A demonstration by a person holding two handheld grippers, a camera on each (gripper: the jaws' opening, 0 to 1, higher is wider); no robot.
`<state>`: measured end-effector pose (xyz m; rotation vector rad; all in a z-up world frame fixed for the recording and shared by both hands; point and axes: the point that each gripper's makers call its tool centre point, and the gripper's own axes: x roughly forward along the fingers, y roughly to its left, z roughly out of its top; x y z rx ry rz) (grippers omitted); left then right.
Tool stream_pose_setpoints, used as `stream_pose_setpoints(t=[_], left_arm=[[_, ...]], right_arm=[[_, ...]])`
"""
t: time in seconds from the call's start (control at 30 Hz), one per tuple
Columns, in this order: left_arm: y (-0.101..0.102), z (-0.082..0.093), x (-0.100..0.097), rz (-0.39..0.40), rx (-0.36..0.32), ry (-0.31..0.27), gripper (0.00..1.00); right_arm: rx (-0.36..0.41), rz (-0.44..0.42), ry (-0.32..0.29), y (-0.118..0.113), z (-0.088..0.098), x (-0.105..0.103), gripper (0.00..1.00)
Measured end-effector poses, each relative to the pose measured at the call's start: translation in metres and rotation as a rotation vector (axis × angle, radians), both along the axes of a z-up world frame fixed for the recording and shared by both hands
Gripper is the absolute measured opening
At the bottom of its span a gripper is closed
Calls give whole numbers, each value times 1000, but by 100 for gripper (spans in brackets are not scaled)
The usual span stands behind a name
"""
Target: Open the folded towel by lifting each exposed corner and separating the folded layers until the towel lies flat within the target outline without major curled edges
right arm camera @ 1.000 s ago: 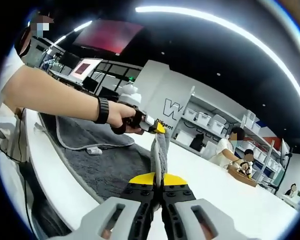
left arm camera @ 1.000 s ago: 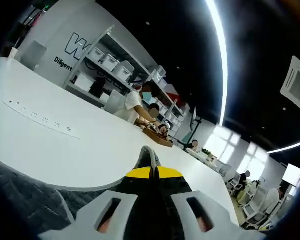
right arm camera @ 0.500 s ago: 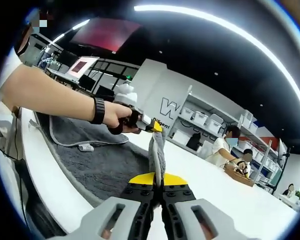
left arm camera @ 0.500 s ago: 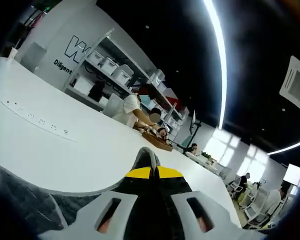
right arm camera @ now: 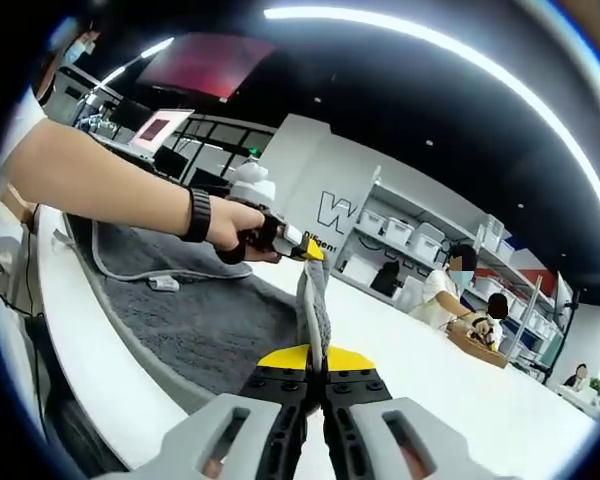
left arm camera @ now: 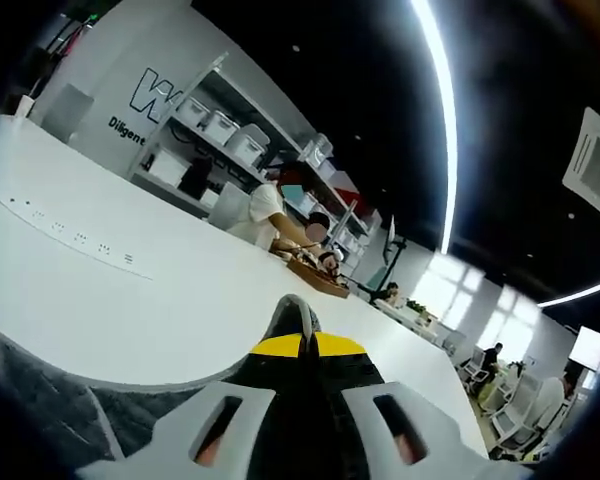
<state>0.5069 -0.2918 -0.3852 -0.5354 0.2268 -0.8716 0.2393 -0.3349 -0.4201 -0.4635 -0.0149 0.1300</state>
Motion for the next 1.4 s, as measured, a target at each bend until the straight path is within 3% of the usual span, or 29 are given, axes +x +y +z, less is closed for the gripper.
stream_pose_setpoints(t=[0.5,0.6,0.93,1.17,1.4], left_arm=[[-21,-11,0,-15,-1,20,0],[-23,-18,2,-11,33,21,0],[-32,-27,5,-16,48,35,0],[-42,-27,7,-34,53,31,0],[-52,-33,-1,-80,41,75,1]], right_arm=[[-27,-31,33,-11,-14,0,0],[-26,-33,41,-13,-18,2,0],[-20,-45,68,-20,-25,3,0],[-13,-62,75,-26,-27,1,0],[-1,-79,66,-31,-22,-1,1]])
